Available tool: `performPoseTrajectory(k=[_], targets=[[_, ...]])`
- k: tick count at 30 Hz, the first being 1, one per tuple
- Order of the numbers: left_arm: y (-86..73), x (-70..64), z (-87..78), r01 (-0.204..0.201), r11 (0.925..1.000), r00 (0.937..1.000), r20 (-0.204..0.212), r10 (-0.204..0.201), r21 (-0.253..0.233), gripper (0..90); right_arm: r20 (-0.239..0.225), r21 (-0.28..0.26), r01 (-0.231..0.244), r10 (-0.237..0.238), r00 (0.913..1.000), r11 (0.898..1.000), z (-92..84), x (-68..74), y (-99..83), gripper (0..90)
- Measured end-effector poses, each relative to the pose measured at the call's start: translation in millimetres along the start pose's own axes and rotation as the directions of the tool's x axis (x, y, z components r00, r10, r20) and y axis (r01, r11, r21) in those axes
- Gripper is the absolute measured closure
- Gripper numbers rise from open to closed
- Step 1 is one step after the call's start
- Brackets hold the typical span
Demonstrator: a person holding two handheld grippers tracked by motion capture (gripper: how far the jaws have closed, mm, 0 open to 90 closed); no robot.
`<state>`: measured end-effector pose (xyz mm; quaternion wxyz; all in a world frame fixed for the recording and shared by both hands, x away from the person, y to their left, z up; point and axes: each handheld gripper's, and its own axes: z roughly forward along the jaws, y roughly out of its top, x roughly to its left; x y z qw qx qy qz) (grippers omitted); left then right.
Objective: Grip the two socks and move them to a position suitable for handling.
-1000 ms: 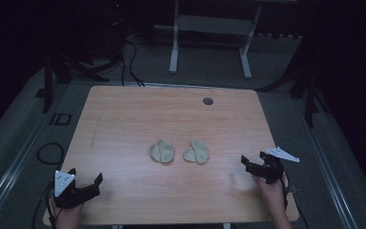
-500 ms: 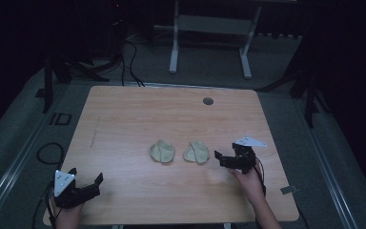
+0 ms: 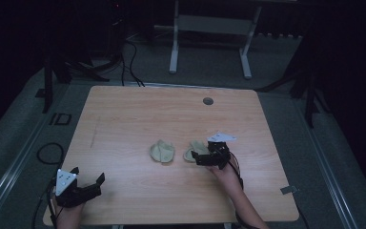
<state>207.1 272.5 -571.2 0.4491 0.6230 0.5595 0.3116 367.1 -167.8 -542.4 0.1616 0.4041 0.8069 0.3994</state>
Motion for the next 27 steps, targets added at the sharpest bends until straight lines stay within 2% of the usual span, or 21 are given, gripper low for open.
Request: performPoseTrajectory(k=[3,5,9,11,16,18,19,22,24,25,26,27], targets=[[0.2,0.5,-0.7,-0.001,1.0,1.0,0.001,0.001,-0.003,1.7,0.006,0.019,0.015,-0.015,0.9999,1.0,10.0,3.4,0.6,15.2],[0.1,1.2,-1.2,0.001,1.0,1.0,0.001,-0.001,-0.003,1.7,0.012,0.029,0.016,-0.016,0.9998,0.999,15.3,3.3,0.3,20.4],[-0.3,2.5,-0.7,0.007,1.0,1.0,0.004,-0.007,-0.001,1.7,0.027,0.059,0.029,-0.031,0.9991,0.998,26.3,2.8,-1.9,23.2],[-0.4,2.8,-0.7,0.006,1.0,1.0,0.005,-0.006,-0.002,1.7,0.042,0.067,0.052,-0.055,0.9976,0.996,29.4,4.5,-3.1,24.6],[-0.5,2.3,-1.1,0.005,1.0,1.0,0.005,-0.005,-0.002,1.7,0.098,0.09,0.141,-0.149,0.9839,0.986,30.0,11.8,-5.0,35.5],[-0.5,1.9,-1.0,0.003,1.0,1.0,0.005,-0.003,0.0,1.7,0.099,0.084,0.142,-0.15,0.9837,0.986,29.0,14.1,-6.2,42.4],[-0.4,1.6,-1.1,0.001,1.0,1.0,0.005,-0.001,0.0,1.7,0.102,0.084,0.142,-0.15,0.9834,0.986,28.6,15.1,-6.3,49.3],[-0.3,0.5,-1.0,0.001,1.0,1.0,0.007,-0.001,0.0,1.7,0.151,0.081,0.157,-0.168,0.9741,0.984,28.5,19.3,-6.7,66.8],[-0.3,0.5,-0.9,0.001,1.0,1.0,0.007,-0.001,0.0,1.7,0.186,0.099,0.163,-0.179,0.9661,0.982,28.4,20.6,-4.8,77.7],[-0.3,0.8,-1.0,0.002,1.0,1.0,0.007,-0.002,0.0,1.7,0.176,0.103,0.147,-0.163,0.9707,0.984,27.8,19.6,-2.8,78.9],[-0.4,1.2,-1.0,0.003,1.0,1.0,0.007,-0.003,0.001,1.7,0.143,0.104,0.114,-0.129,0.9813,0.988,26.2,17.4,0.5,79.6],[-0.4,1.6,-0.8,0.005,1.0,1.0,0.006,-0.005,0.001,1.7,0.14,0.104,0.108,-0.122,0.9826,0.989,24.7,17.4,2.4,80.0]])
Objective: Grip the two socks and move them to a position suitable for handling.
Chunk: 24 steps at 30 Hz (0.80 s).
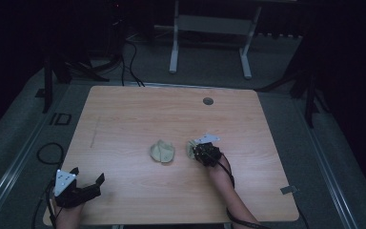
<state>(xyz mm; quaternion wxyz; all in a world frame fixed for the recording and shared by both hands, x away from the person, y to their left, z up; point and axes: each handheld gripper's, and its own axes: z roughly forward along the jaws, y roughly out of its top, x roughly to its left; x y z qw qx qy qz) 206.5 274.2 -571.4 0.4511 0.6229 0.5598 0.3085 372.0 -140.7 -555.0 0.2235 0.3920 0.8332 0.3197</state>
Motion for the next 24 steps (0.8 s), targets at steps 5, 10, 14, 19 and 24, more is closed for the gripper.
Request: performPoseTrajectory(k=[5,10,14,19,24], targets=[[0.0,0.6,0.5,0.001,1.0,1.0,0.001,-0.001,0.001,1.7,-0.006,-0.055,0.01,-0.011,0.9999,0.998,-21.0,2.6,10.8,80.3],[0.6,-1.0,0.8,0.001,1.0,1.0,0.008,-0.001,-0.007,1.7,-0.03,-0.112,0.005,-0.008,0.9995,0.994,-49.1,10.2,18.8,80.3],[0.6,-1.5,1.9,0.002,1.0,1.0,0.009,-0.002,-0.004,1.7,-0.057,-0.152,-0.016,0.007,0.9984,0.988,-71.6,20.2,12.4,80.3],[0.9,-4.7,3.2,-0.005,1.0,0.9997,0.023,0.005,-0.005,1.7,-0.094,-0.179,-0.007,-0.01,0.9955,0.984,-97.5,38.0,-6.0,80.3],[1.1,-8.6,4.0,-0.009,0.9999,0.9992,0.04,0.01,-0.009,1.7,-0.129,-0.196,-0.016,-0.01,0.9915,0.98,-117.5,59.8,-26.8,80.2]])
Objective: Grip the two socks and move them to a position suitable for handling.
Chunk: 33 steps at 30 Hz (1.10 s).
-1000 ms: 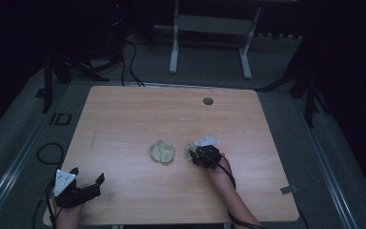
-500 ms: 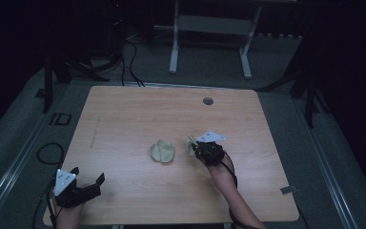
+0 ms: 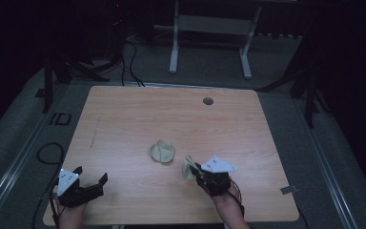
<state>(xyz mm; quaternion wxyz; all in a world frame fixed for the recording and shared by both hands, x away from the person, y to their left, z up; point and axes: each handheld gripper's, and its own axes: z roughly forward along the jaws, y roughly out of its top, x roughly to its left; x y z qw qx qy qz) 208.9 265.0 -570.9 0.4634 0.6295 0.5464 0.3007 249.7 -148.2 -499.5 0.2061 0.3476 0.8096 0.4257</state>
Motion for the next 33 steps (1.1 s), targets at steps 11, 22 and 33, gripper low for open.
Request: performPoseTrajectory(k=[11,22,33], targets=[[2.1,-20.4,3.5,-0.053,0.9985,0.9894,0.135,0.054,-0.012,1.7,-0.027,0.056,0.043,-0.042,0.9988,0.998,14.2,31.3,-41.9,77.2],[-0.7,-47.7,11.1,-0.161,0.9856,0.97,0.193,0.148,0.054,1.7,-0.11,0.098,0.043,-0.032,0.9934,0.994,31.1,37.3,-55.3,48.3],[1.0,-124.2,20.9,-0.184,0.9552,0.8822,0.467,0.057,0.232,10.4,-0.224,0.036,0.146,-0.134,0.9654,0.989,-6.8,14.1,-10.1,40.6]])
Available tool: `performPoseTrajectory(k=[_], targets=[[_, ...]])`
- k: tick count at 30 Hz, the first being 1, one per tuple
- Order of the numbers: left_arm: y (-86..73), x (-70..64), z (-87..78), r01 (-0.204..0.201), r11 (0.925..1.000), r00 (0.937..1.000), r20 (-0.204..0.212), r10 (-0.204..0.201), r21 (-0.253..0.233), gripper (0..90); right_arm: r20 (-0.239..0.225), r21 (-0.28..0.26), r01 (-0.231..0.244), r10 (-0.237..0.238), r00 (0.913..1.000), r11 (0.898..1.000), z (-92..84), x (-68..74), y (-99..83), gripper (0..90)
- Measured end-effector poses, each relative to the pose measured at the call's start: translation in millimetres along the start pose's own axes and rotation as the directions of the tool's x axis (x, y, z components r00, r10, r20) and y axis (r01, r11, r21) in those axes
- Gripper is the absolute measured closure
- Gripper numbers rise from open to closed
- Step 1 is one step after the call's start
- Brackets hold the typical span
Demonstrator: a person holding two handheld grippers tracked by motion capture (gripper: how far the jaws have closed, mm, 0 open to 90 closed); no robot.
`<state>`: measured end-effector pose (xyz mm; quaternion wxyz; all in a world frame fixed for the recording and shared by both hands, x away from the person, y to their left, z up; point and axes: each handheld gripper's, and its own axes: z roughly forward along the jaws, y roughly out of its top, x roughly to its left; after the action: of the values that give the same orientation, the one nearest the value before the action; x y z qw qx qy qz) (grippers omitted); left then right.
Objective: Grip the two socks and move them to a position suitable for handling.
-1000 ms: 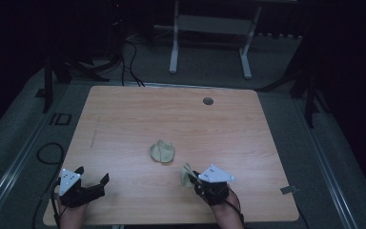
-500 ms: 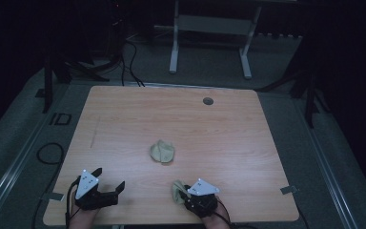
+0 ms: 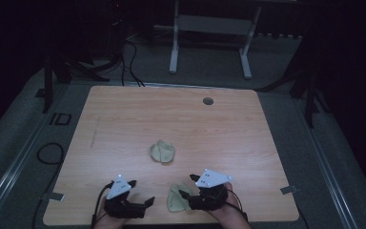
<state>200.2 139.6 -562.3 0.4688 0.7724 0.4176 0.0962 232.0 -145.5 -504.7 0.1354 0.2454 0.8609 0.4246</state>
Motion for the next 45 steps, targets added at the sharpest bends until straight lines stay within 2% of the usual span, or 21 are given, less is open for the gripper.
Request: performPoseTrajectory(k=[1,2,3,5,6,7,8,9,13,17,19,20,21,23,24,29,32,34,37,40,45], targets=[[0.0,0.0,0.0,0.0,1.0,1.0,0.0,0.0,0.0,14.9,0.0,0.0,0.0,0.0,1.0,1.0,0.0,0.0,0.0,40.6],[2.7,-16.1,14.5,-0.037,0.9975,0.9979,0.056,0.033,0.06,14.9,-0.008,0.003,0.004,-0.004,1.0,1.0,-0.8,-2.6,1.8,45.8],[3.6,-21.2,19.6,-0.062,0.9942,0.9962,0.066,0.057,0.087,17.3,0.009,-0.012,0.008,-0.007,0.9999,1.0,-1.6,-10.0,4.9,61.3],[5.3,-27.0,27.3,-0.066,0.9912,0.9951,0.081,0.057,0.115,24.5,0.008,0.019,0.003,-0.003,1.0,1.0,4.4,-14.8,4.4,70.1],[6.1,-28.5,30.1,-0.066,0.9905,0.9942,0.093,0.055,0.121,30.9,0.005,0.031,0.001,-0.001,1.0,1.0,8.4,-16.1,2.6,74.1],[6.1,-28.5,30.1,-0.066,0.9905,0.9942,0.093,0.055,0.121,34.4,0.005,0.031,0.001,-0.001,1.0,1.0,8.4,-16.1,2.6,74.1],[7.9,-31.2,35.4,-0.076,0.9876,0.9936,0.094,0.064,0.137,34.4,-0.007,0.049,-0.002,0.002,1.0,0.999,12.9,-16.6,0.3,76.3],[8.4,-32.0,36.6,-0.078,0.9879,0.9927,0.102,0.064,0.134,39.4,-0.027,0.079,0.002,0.0,0.9996,0.997,21.6,-14.9,-4.6,77.5],[10.6,-36.6,44.3,-0.106,0.9852,0.9903,0.104,0.092,0.135,46.7,-0.062,0.132,0.029,-0.021,0.9979,0.991,37.0,-10.7,-12.3,73.9],[11.7,-41.9,52.2,-0.133,0.9756,0.9902,0.066,0.123,0.175,54.8,-0.078,0.161,0.046,-0.034,0.9964,0.986,46.8,-9.7,-15.4,69.9],[12.1,-43.0,53.0,-0.133,0.9756,0.9908,0.052,0.125,0.175,58.4,-0.083,0.167,0.045,-0.031,0.9961,0.985,48.4,-9.8,-15.8,69.4],[13.8,-44.1,53.9,-0.134,0.9739,0.991,0.032,0.13,0.184,58.4,-0.09,0.177,0.045,-0.029,0.9955,0.983,50.7,-10.0,-16.4,69.1],[14.2,-44.5,54.5,-0.135,0.9733,0.9908,0.021,0.134,0.185,62.2,-0.084,0.206,0.053,-0.037,0.9958,0.977,54.0,-9.9,-18.0,68.7],[14.7,-45.8,55.4,-0.138,0.9727,0.9901,0.002,0.14,0.186,66.6,-0.092,0.231,0.066,-0.045,0.9947,0.971,57.3,-9.3,-20.6,69.1],[14.9,-47.1,56.1,-0.15,0.9705,0.9878,-0.013,0.155,0.188,68.8,-0.093,0.229,0.067,-0.047,0.9946,0.971,57.2,-8.7,-20.9,70.0],[16.4,-48.1,59.6,-0.137,0.9728,0.9897,-0.017,0.142,0.187,83.2,-0.095,0.233,0.096,-0.076,0.9925,0.968,56.7,-2.6,-20.1,82.9],[16.6,-49.5,59.4,-0.154,0.9699,0.9867,-0.021,0.161,0.188,86.5,-0.078,0.226,0.09,-0.074,0.9942,0.97,54.8,-0.4,-19.1,84.5],[17.1,-49.1,58.3,-0.152,0.9704,0.9874,-0.012,0.157,0.187,87.0,-0.081,0.206,0.082,-0.067,0.9945,0.975,50.1,-0.3,-17.6,84.7],[18.6,-49.1,55.6,-0.159,0.969,0.9871,0.007,0.16,0.189,87.4,-0.077,0.171,0.066,-0.054,0.9956,0.983,38.2,-0.6,-12.5,84.8],[21.8,-48.9,50.7,-0.177,0.9663,0.9841,0.021,0.176,0.187,87.4,-0.058,0.122,0.04,-0.033,0.9978,0.992,18.4,-4.2,-5.0,84.8],[30.3,-40.5,38.4,-0.202,0.9647,0.9794,0.043,0.197,0.169,87.4,-0.023,0.068,-0.006,0.008,0.9997,0.998,-10.7,-16.7,-0.5,84.7]])
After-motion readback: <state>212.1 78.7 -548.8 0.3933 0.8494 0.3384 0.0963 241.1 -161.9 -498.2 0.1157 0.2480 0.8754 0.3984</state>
